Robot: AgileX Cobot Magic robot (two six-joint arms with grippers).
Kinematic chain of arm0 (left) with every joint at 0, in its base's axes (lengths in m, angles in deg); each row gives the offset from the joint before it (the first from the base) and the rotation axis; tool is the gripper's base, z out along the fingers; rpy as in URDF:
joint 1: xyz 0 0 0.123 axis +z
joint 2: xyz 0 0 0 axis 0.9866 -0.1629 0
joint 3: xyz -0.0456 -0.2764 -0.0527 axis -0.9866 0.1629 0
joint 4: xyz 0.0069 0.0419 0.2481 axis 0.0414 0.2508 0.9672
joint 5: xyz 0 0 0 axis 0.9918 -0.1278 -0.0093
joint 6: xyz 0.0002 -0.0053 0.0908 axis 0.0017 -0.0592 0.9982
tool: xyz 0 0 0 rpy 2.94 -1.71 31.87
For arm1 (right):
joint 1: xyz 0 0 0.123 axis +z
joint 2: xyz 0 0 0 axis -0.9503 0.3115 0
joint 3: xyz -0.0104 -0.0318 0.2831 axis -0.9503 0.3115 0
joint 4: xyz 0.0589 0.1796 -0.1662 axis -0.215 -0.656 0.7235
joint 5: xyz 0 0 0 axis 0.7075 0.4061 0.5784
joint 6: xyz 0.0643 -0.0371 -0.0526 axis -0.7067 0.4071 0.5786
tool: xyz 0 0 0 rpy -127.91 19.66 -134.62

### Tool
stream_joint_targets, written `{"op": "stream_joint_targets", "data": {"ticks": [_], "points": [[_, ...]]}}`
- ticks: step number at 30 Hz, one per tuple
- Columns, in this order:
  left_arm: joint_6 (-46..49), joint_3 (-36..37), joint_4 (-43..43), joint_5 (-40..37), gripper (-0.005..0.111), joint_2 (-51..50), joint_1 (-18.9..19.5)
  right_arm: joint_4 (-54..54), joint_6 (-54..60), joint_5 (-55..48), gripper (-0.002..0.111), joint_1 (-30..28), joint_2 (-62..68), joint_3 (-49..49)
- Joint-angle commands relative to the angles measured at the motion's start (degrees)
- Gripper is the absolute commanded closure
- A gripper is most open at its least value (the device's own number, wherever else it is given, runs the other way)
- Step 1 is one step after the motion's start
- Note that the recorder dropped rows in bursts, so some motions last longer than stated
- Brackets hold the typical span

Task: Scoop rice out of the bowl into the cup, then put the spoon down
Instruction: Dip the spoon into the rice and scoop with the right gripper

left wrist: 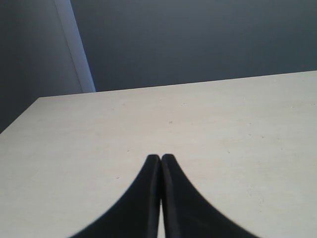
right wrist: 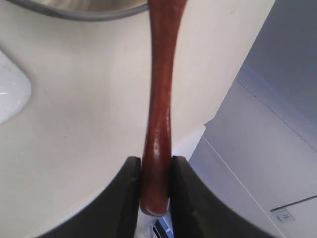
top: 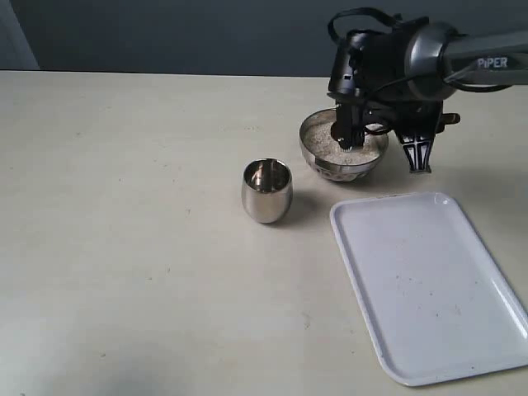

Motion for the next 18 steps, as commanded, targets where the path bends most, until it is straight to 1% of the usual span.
{"op": "stream_joint_targets", "data": {"ticks": [1, 5, 18], "points": [[-0.16, -0.16, 0.14, 0.22, 0.106, 0.31, 0.01, 3.41, -0.17, -0.75, 0.108, -0.43, 2.62, -0.28], [-0.16, -0.16, 0.14, 0.22, 0.106, 0.31, 0.01, 9.53, -4.24, -1.77, 0.108, -0.43, 3.03, -0.28], [-0.16, -0.16, 0.14, 0.45, 0.106, 0.31, 0.01, 13.03, -7.85, -0.28, 0.108, -0.43, 6.02, -0.28]]}}
